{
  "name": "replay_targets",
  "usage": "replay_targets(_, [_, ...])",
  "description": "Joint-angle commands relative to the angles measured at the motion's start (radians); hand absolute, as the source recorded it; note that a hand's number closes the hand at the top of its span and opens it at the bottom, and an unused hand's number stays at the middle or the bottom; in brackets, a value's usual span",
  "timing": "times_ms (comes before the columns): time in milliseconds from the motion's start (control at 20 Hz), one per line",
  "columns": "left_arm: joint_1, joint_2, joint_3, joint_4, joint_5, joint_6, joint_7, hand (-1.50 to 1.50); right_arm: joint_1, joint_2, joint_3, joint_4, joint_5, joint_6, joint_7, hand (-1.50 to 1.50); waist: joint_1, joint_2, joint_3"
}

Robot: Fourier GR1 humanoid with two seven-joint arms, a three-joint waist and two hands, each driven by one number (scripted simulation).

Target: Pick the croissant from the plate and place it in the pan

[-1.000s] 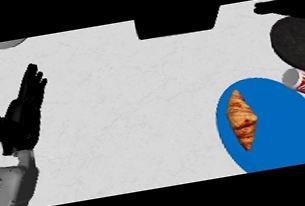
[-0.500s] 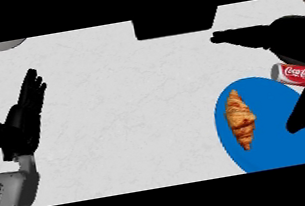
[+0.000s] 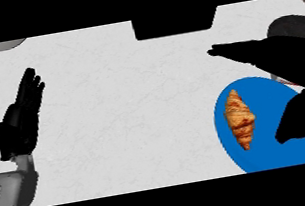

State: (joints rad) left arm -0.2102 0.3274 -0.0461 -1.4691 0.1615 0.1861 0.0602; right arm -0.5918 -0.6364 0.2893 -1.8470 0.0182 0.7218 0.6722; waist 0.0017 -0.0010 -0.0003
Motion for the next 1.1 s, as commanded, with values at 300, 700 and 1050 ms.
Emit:
replay_targets(300, [-0.031,-0.019,0.037,0.003,-0.027,-0.033,0.018,0.00,0.061,0.063,-0.007,0.101,0.196,0.079,-0.069,-1.50,0.000,0.001,0.000])
replay_targets(700, [-0.048,-0.076,0.052,0.111,-0.066,-0.035,-0.054,0.00,0.080,0.102,0.004,0.182,0.290,0.154,-0.200,-1.50,-0.002,0.002,0.000])
replay_targets(1050, [-0.069,-0.048,0.100,0.094,-0.051,-0.085,-0.010,0.00,0.105,0.225,0.060,0.152,0.413,0.167,-0.125,-1.50,-0.002,0.001,0.000])
